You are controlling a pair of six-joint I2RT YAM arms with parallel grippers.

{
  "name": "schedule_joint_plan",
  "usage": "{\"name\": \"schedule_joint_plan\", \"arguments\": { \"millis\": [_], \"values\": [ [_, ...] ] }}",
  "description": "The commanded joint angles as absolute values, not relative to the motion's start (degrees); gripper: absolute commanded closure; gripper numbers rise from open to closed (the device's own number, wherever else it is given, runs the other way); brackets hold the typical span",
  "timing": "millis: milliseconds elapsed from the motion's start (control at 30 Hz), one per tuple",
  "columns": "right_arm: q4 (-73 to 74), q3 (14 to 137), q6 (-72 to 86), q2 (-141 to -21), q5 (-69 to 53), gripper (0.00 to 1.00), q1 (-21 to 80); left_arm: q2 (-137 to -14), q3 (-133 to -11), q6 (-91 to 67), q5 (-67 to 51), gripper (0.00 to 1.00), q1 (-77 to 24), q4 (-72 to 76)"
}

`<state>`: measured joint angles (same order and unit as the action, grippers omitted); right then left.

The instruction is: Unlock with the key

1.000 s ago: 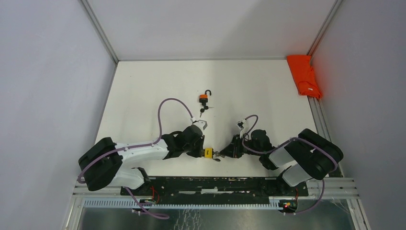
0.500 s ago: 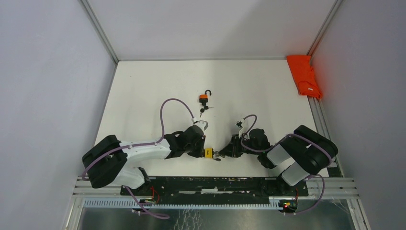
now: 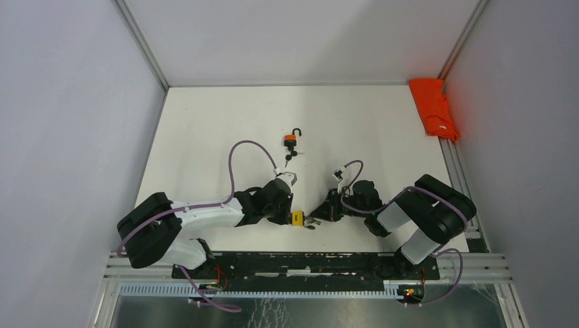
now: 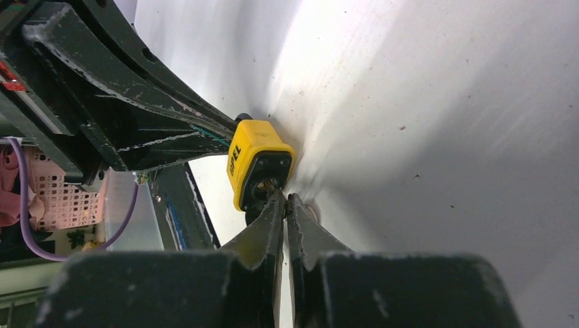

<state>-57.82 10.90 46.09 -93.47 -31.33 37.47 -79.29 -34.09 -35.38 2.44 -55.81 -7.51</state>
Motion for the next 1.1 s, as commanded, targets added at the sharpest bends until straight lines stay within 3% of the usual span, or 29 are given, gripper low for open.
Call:
{"name": "schedule_joint_plan", "arguments": {
  "millis": [0,300,600,1067],
  "values": [
    [-62.0,12.1,46.3,-93.5,-34.5,0.91,37.4,-79.5,-35.2,-36.6,2.2,0.98,-56.1,-5.9],
    [-58.1,11.0,44.1,-91.0,-35.8,0.84,37.5,-79.7,-35.4,-36.4,2.1,0.98,-56.2,-5.7],
    [-55.6,10.6,42.3,-92.0,-35.8,0.84,38.0,-79.6,-35.4,-36.4,1.9,0.98,-56.2,-5.6],
    [-55.8,12.8,42.3,-93.3,-35.8,0.92,38.4,-80.0,-36.1,-36.2,1.6,0.98,-56.2,-5.5]
  ]
}}
